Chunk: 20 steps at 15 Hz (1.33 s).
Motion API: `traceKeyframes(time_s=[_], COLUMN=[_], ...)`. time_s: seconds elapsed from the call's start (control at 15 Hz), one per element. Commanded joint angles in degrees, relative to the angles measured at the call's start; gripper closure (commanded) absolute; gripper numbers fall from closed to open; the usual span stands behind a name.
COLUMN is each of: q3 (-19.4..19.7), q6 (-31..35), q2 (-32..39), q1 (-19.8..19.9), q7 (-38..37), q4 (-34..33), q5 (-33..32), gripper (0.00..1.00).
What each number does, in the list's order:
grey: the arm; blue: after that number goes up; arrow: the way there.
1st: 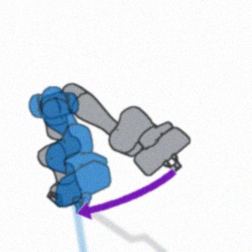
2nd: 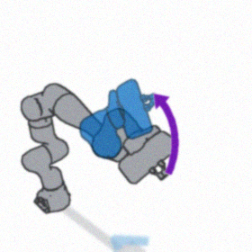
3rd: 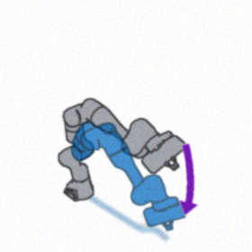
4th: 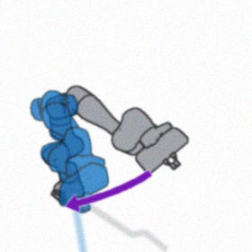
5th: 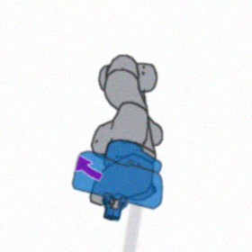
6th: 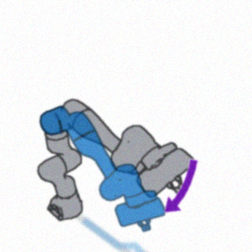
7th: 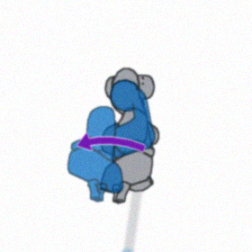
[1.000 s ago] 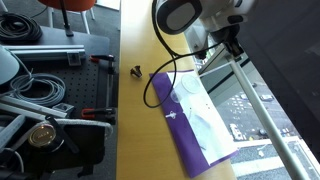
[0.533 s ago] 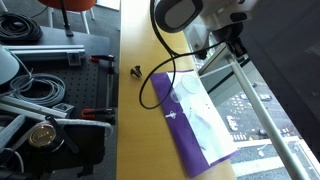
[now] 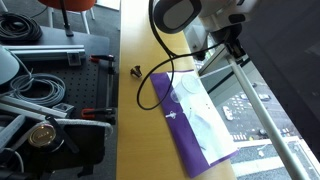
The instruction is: Put the straw in the cup
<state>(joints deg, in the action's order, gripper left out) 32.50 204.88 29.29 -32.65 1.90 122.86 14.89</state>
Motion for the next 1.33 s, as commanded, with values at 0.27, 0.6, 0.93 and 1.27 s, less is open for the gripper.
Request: traceKeyframes(time_s=[0.27, 0.6, 0.93, 1.27], q3=[-0.9, -0.5, -0.2, 0.2], q6=[10.5, 10.6, 11.0, 10.2], q2=[4.8, 6.5, 6.9, 7.3], q1=[1.8, 1.4, 0.4, -0.4], q7=[-1.1, -1.0, -0.8, -0.7], q4=[-2.0, -3.1, -2.5, -3.2], q5=[-0.6, 0.1, 0.5, 1.0], gripper=[1.00, 1.00, 1.00, 1.00])
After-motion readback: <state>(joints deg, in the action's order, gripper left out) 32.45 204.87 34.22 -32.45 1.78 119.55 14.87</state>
